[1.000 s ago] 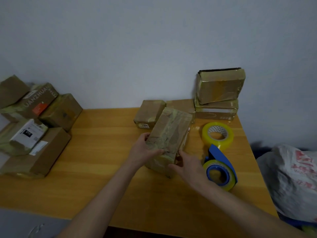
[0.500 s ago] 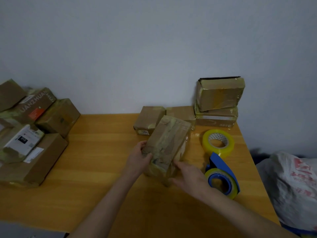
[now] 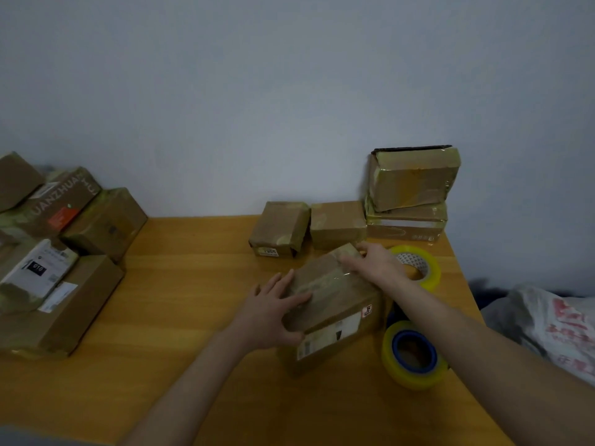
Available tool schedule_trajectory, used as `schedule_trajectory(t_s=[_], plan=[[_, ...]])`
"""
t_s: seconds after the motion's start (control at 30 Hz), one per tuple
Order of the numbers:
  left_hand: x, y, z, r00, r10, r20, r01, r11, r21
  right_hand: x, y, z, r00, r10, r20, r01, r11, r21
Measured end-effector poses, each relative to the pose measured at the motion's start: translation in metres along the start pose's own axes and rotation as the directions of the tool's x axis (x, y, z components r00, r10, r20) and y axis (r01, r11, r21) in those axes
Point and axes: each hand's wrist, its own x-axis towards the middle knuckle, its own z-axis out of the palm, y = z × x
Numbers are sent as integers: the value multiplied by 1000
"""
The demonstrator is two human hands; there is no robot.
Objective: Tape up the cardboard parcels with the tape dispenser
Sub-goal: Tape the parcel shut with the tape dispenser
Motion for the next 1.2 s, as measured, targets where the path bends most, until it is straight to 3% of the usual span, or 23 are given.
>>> schedule_trajectory(t_s=[0.27,0.37,0.47,0.53,0.6,0.67,0.77,0.97,1.1,1.2], plan=[[-6,-14,3,995,1,-99,-2,1000,-7,3,2,8,995,-5,-102,-2,998,-65],[-9,-21,-2,974,-116,-194,113,993,-26,2,1,17,987,23,-162,-29,999,-32],[-9,-19,-3,848,-345,-403,259,932,-253,3,0,20,990,60,-128,-55,998,43],[-6,-13,-1,731,-582,-356,350,767,-537,5,2,18,992,85,-90,-76,993,94],[-3,-5,1,644,-758,-106,377,435,-818,6,1,15,995,72,-63,-68,995,73],[0,1,5,624,-777,82,302,144,-943,6,-4,16,999,25,27,-29,988,155],[-2,-9,6,614,-766,192,222,-66,-973,3,-14,30,995,-53,88,32,974,222],[-14,-47,2,659,-735,161,224,-13,-974,-9,-64,88,958,-177,225,122,964,237],[-32,-65,4,661,-724,194,270,-12,-963,-16,-92,121,954,-146,263,72,960,270],[-39,-84,-9,672,-732,114,188,19,-982,-16,-112,132,956,-148,252,50,932,359]])
